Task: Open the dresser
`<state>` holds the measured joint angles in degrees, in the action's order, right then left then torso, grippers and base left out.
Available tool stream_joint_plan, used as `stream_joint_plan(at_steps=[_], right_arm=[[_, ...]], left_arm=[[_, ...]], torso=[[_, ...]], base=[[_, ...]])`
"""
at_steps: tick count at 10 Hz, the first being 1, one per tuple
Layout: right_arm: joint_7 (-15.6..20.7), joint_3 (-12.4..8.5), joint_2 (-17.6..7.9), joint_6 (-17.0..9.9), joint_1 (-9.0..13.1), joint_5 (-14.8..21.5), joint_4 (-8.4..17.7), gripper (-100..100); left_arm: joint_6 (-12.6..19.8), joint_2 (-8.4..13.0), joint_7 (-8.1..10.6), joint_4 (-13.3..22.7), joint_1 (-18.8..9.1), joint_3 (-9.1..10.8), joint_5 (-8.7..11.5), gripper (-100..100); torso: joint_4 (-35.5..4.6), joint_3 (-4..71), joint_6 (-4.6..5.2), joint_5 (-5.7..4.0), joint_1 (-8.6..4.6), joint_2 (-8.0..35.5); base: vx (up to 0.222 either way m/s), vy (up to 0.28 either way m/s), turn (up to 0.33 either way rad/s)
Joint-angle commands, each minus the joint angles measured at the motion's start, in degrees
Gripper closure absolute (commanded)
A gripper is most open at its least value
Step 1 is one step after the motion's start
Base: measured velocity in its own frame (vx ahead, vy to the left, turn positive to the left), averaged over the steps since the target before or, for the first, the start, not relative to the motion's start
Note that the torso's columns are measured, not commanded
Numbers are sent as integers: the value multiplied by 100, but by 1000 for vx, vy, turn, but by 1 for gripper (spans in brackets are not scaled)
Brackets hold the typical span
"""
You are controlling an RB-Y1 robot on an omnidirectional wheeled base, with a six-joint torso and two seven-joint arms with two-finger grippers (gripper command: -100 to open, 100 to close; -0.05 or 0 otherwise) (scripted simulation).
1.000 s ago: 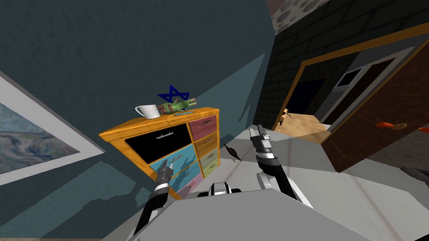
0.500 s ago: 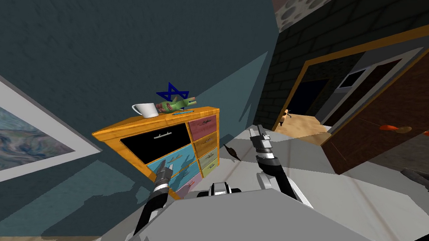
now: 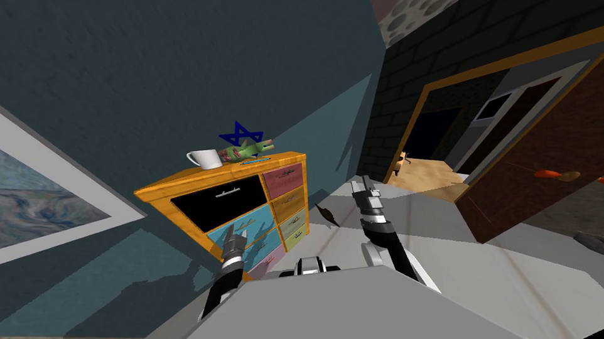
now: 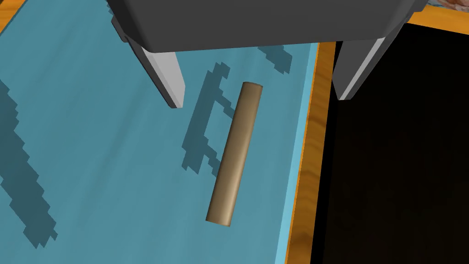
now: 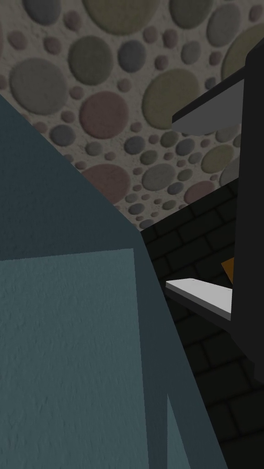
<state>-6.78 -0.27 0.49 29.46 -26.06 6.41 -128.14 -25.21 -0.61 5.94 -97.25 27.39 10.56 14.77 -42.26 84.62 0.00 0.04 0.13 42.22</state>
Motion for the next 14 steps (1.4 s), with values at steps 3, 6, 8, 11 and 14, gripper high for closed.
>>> stream_joint_plan(at_steps=[3, 6, 8, 11, 14], right_arm=[[0, 0, 0, 0, 0, 0, 0, 0], [0, 0, 0, 0, 1, 0, 0, 0], [0, 1, 1, 0, 2, 0, 0, 0], [0, 1, 1, 0, 2, 0, 0, 0], [0, 1, 1, 0, 1, 0, 0, 0]], left_arm=[[60, 5, -2, -81, 24, 15, 12, 100], [137, 2, 4, -311, 187, -5, 36, 100], [148, 1, 8, -398, 242, -16, 44, 100], [207, 0, 16, -431, 318, -54, 51, 100], [138, -15, 21, -525, 422, -104, 50, 100]], torso=[[2, 7, 12, -2, 0, -14], [-18, -20, -3, -18, -32, 38], [-24, -25, -8, -23, -38, 46], [-37, -25, -22, -40, -32, 58], [-26, -24, -19, -27, -30, 49]], base=[[39, 4, 5], [-66, -40, -5], [-106, -73, 3], [-92, -51, -9], [-98, -55, 5]])
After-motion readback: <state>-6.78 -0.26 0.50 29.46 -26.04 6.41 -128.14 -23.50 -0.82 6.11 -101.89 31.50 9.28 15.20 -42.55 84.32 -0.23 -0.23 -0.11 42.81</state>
